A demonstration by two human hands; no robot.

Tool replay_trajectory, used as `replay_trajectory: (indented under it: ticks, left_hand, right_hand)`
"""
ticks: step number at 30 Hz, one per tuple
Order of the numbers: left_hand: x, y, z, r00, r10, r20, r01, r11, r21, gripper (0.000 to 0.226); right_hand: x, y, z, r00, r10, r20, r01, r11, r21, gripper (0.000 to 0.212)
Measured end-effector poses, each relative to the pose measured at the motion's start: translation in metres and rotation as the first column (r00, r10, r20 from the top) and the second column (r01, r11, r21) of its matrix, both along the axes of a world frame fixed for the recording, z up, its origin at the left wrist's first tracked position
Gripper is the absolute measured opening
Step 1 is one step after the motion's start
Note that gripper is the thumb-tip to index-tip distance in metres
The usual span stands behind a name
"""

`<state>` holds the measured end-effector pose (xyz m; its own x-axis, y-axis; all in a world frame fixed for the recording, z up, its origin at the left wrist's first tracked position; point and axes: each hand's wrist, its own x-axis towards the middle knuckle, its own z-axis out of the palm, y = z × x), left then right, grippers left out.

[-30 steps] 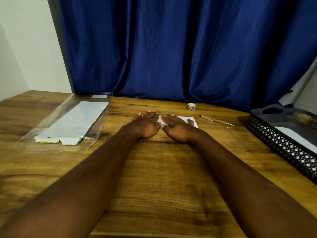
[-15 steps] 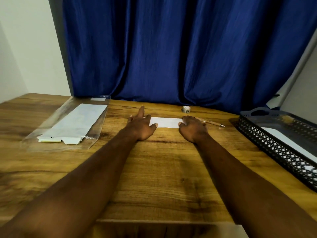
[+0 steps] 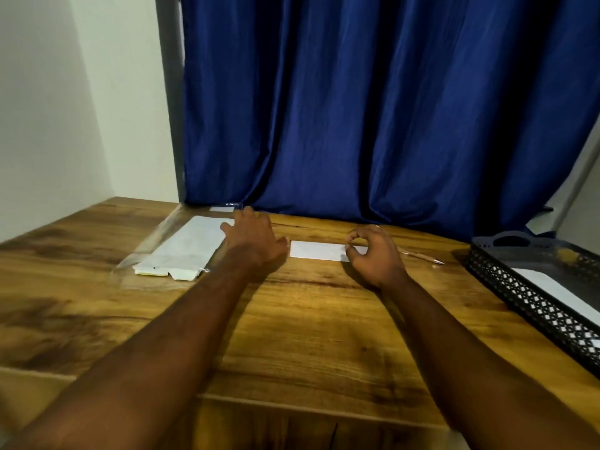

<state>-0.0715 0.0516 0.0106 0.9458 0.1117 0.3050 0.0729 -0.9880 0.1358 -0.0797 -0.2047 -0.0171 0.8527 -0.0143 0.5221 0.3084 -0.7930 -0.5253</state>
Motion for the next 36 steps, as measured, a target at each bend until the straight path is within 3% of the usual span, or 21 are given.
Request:
replay_trajectory:
  ticks: [3, 7, 9, 14, 18, 22, 29, 36]
  left_hand:
    - [-0.003, 0.037, 0.012, 0.969, 0.16, -0.191, -0.169, 0.985, -0.033, 0.096]
    - [-0.008, 0.081, 0.027, 0.911, 0.183, -0.368, -0.198, 0.98, -0.003, 0.087]
    - [-0.009, 0.098, 0.03, 0.877, 0.138, -0.46, -0.136, 0.99, 0.037, 0.09]
    - [-0.008, 0.126, 0.029, 0.818, -0.048, -0.573, -0.001, 0.996, -0.084, 0.051]
    - [-0.034, 0.13, 0.043, 0.745, -0.112, -0.657, 0.139, 0.99, -0.012, 0.061]
    - [-0.036, 0.149, 0.037, 0.765, -0.147, -0.627, 0.161, 0.986, -0.036, 0.079]
    - [-0.033, 0.173, 0.012, 0.877, -0.288, -0.386, 0.256, 0.958, -0.131, 0.046]
    - [-0.034, 0.19, 0.012, 0.893, -0.368, -0.26, 0.319, 0.924, -0.212, 0.014]
  right_hand:
    - [-0.002, 0.024, 0.006, 0.991, 0.134, -0.013, -0.135, 0.981, -0.14, 0.017]
    - [-0.006, 0.057, 0.009, 0.957, 0.27, -0.109, -0.286, 0.939, -0.191, 0.023]
    - [-0.009, 0.072, 0.009, 0.946, 0.299, -0.127, -0.322, 0.916, -0.239, 0.025]
    - [-0.017, 0.103, 0.011, 0.918, 0.364, -0.156, -0.395, 0.871, -0.291, 0.023]
    - [-0.027, 0.122, 0.009, 0.9, 0.405, -0.164, -0.436, 0.853, -0.286, 0.024]
    - [-0.038, 0.14, 0.008, 0.884, 0.433, -0.174, -0.466, 0.843, -0.268, 0.025]
    - [-0.056, 0.168, 0.015, 0.876, 0.463, -0.134, -0.482, 0.837, -0.258, 0.026]
    - [-0.065, 0.198, 0.016, 0.863, 0.492, -0.116, -0.502, 0.808, -0.308, 0.03]
